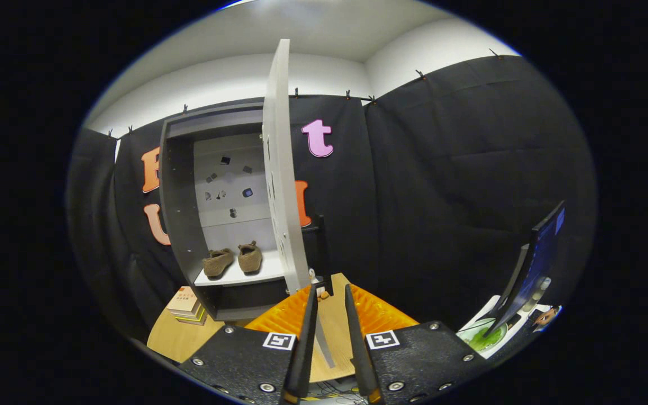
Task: Open the shoe cabinet door, grab the shoes and put them into the shoe cabinet, then close the shoe cabinet door.
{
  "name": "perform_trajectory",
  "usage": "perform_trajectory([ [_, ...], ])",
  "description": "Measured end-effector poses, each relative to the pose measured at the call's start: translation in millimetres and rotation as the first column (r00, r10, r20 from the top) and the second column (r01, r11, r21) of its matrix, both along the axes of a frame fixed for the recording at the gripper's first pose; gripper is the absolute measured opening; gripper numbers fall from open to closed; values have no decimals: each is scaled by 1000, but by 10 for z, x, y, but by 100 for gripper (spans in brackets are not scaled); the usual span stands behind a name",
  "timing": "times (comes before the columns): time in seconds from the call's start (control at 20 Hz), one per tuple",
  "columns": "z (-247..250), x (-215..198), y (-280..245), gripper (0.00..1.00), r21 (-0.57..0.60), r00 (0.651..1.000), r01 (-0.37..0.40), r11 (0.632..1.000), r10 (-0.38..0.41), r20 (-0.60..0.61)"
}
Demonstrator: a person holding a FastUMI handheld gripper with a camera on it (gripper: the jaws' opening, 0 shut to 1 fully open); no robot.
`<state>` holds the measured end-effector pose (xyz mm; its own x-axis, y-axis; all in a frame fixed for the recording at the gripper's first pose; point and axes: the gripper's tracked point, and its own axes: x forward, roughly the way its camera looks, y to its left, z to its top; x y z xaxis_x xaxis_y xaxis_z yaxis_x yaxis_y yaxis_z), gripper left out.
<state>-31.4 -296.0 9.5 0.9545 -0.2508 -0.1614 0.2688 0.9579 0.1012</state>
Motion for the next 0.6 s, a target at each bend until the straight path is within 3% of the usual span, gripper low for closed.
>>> perform_trajectory([
  [0.3, -130, 556, -65, 33, 29, 989, -146, 989, 146, -2],
  [0.6, -190, 766, -72, 36, -7, 983, -183, 983, 183, 7],
])
